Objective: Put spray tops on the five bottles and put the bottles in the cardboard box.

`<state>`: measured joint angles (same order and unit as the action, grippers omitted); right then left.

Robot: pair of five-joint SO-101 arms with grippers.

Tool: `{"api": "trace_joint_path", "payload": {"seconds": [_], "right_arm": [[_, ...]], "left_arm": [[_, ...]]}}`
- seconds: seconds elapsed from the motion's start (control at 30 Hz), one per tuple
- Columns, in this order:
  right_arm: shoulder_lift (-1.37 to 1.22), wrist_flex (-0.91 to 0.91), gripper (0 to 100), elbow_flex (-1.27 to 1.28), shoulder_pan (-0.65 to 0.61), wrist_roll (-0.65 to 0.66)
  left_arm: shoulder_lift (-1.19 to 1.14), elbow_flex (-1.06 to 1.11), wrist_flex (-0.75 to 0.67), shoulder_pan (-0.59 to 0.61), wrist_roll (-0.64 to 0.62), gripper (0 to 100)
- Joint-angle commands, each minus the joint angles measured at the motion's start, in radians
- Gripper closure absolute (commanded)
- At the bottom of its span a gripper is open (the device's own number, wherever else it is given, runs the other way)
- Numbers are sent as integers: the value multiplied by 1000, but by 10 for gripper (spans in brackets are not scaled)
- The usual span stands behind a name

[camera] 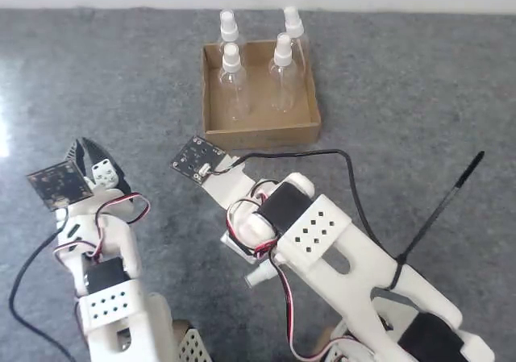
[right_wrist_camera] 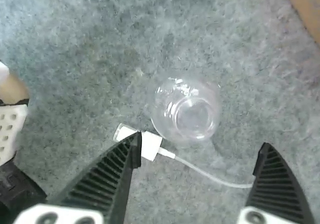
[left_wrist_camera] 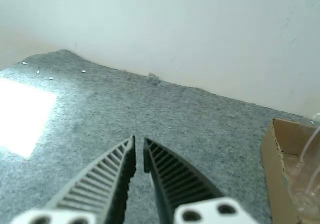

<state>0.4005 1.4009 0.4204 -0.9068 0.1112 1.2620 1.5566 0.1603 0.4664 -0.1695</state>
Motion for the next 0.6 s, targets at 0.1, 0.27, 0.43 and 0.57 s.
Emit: {"api": "trace_joint_path", "payload": {"seconds": [0.1,0.27,0.43,0.57], "right_arm": [[159,-65,679,41,-8,-48],[311,-176,679,213,-8,-48],[380,-242,680,298,-8,-52],[367,-305,680,338,-8,-54]], "left_arm": [[12,-12,-26,-2,11,973],[12,-12,-26,0,11,973],[12,-12,-26,0,11,973],[12,-12,-26,0,11,973]]}}
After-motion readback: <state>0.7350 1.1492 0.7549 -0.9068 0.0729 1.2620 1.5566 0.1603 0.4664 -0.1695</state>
